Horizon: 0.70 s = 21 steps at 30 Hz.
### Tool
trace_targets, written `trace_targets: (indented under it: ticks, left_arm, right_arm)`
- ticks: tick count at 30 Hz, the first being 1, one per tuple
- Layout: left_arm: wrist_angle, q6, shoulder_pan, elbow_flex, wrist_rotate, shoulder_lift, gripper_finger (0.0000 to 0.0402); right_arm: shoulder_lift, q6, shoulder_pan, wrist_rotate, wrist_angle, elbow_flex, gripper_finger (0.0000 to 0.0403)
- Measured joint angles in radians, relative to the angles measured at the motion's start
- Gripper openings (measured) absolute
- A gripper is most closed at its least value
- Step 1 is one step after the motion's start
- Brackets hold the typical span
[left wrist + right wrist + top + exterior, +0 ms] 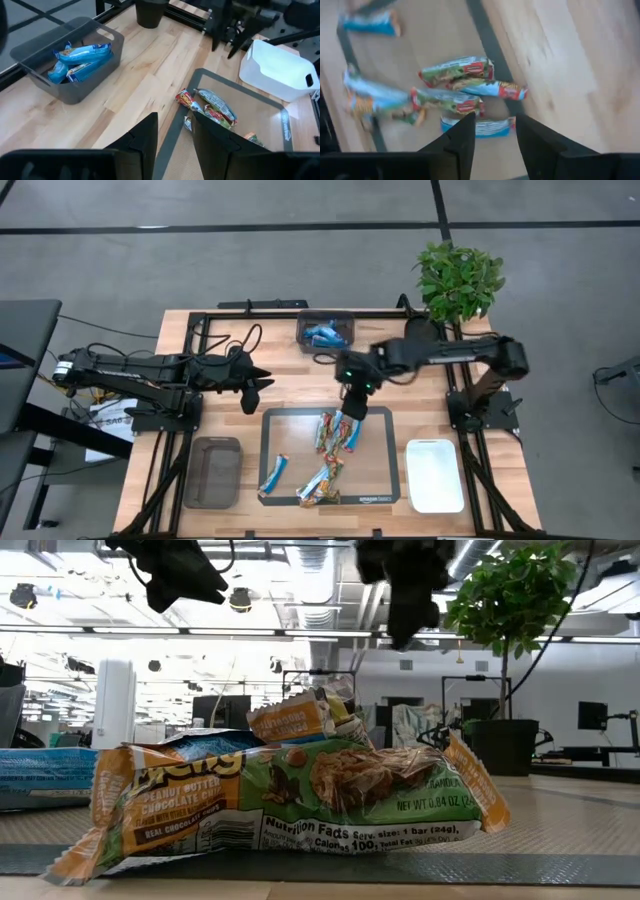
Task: Pick and place Granola Bars by type
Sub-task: Put the red granola bar into the white bin
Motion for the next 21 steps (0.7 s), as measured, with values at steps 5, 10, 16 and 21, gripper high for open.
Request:
trace_targets:
  ticks: [5, 10, 16, 21]
  left_arm:
    - [0.012, -0.021, 0.0, 0.0, 0.05, 0.029, 0.011]
    - [0.045, 0.047, 0.0, 0.0, 0.204, 0.122, 0.011]
    - [0.127, 0.097, 0.0, 0.0, 0.291, 0.217, 0.011]
    - [0.159, 0.116, 0.0, -0.001, 0.305, 0.242, 0.011]
  right_arm:
    - [-0.086, 0.466, 0.064, 0.087, 0.096, -0.198, 0.0125]
    - [-0.077, 0.762, 0.13, 0.118, 0.12, -0.297, 0.0127]
    - [-0.028, 0.978, 0.21, 0.2, 0.263, -0.332, 0.0136]
    - [0.048, 1.076, 0.239, 0.228, 0.294, -0.334, 0.0154]
